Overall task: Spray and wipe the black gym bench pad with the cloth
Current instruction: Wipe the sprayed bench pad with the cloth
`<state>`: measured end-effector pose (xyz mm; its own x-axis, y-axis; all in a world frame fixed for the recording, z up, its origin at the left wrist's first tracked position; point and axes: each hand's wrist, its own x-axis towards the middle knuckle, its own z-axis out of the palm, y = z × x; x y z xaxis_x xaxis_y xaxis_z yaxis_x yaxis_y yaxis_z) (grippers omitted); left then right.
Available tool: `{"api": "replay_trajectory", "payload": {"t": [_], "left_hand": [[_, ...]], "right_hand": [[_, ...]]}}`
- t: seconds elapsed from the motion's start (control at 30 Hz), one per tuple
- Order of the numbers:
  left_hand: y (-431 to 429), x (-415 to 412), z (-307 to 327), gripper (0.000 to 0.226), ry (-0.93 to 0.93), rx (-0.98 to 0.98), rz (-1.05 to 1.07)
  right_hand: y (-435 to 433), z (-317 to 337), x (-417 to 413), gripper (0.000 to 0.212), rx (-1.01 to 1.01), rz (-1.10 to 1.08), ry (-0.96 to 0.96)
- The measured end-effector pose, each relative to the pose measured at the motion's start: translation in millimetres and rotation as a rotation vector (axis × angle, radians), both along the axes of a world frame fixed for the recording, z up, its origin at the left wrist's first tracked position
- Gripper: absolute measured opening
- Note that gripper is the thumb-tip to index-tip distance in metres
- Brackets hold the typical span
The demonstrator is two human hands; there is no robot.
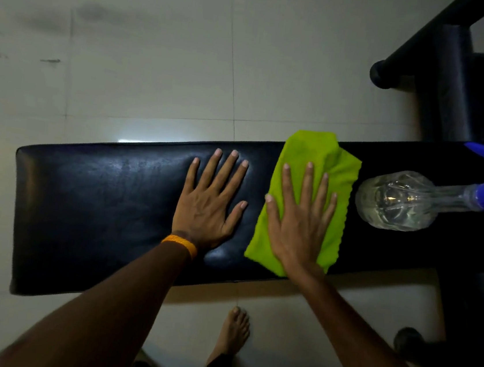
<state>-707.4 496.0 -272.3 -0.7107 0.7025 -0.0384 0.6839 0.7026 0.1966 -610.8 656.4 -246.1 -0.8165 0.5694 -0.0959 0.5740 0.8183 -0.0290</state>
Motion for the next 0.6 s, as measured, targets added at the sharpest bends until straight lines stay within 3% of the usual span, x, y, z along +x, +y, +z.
{"api": "replay_trajectory", "payload": {"t": [0.07, 0.17, 0.27, 0.37, 0.5, 0.6], "left_hand": [[1, 0, 1, 0.07, -0.007, 0.002, -0.005], [0, 0, 0, 0.069, -0.002, 0.011, -0.004], [-1, 1, 0, 0.069, -0.01, 0.036, 0.01], [-1, 1, 3, 0.069, -0.036, 0.054, 0.008], [-22, -3, 15, 0.069, -0.098, 0.134, 0.061], [-78, -4, 18, 0.068, -0.068, 0.107, 0.2]], "right_hand": [[-26, 2, 26, 0.061, -0.006, 0.104, -0.016], [11, 0, 23, 0.062, -0.021, 0.259, -0.028], [37, -5, -7, 0.063, -0.003, 0.019, 0.017], [-12, -7, -4, 0.064, -0.022, -0.148, 0.079], [-75, -5, 34, 0.063, -0.021, 0.109, 0.007], [-48, -1, 9, 0.061, -0.04, 0.334, -0.032]]}}
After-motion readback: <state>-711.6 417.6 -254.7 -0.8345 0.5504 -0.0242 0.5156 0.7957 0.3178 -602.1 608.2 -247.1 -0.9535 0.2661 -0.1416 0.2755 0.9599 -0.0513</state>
